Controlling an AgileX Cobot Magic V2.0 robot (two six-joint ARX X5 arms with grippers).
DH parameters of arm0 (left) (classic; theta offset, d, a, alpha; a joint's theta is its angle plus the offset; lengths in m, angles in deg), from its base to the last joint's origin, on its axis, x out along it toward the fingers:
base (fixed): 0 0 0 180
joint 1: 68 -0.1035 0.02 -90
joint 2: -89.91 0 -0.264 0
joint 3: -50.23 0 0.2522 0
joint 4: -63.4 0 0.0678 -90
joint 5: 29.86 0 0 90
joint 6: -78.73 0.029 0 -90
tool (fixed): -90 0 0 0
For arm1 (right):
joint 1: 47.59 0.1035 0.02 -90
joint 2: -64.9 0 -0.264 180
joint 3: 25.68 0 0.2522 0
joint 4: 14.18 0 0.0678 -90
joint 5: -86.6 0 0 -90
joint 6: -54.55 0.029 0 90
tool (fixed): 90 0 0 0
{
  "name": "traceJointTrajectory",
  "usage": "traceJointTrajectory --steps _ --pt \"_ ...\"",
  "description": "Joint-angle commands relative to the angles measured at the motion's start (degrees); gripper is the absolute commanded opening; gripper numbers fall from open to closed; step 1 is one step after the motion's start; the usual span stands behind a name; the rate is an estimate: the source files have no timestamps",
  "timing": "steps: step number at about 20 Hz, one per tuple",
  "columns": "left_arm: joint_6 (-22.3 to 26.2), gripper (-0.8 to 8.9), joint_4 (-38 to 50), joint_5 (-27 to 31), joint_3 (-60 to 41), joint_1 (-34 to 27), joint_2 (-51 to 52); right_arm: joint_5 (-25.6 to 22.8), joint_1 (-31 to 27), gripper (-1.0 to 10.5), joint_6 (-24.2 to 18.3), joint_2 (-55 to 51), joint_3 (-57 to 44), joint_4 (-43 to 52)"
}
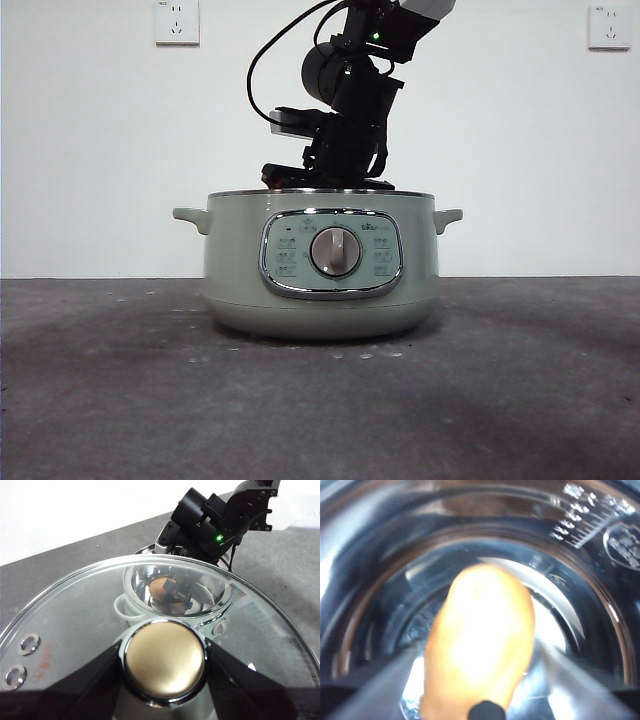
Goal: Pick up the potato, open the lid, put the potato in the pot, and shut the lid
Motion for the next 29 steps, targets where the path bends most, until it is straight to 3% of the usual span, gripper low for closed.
traceJointTrajectory --steps 1,5,8,14,19,29 --pt "-0.2 -0.08 3.0 -0.5 0.5 -0.1 0.4 0.8 0.1 5.3 0.9 0.3 3.1 -0.9" --pt "-0.2 -0.08 3.6 -0.5 0.5 -0.1 0.1 1.3 0.0 5.3 0.9 -4.2 11.0 -9.4" --pt "-0.2 -0.08 5.4 -0.5 0.5 -0.1 -1.1 1.2 0.0 4.7 0.7 -12.1 11.2 -12.7" --pt "-0.2 -0.08 10.6 -0.9 0.5 1.2 -6.6 1.8 0.0 4.7 -1.8 -22.9 11.1 -24.6" --pt "-0.2 -0.08 17.5 -0.9 0.5 5.9 -13.1 10.8 -0.8 4.7 -1.5 -30.4 9.9 -28.6" --pt "-1.0 -0.08 34.7 -0.5 2.4 12.9 -32.4 5.9 -0.8 4.7 0.3 -63.1 -16.4 -28.6"
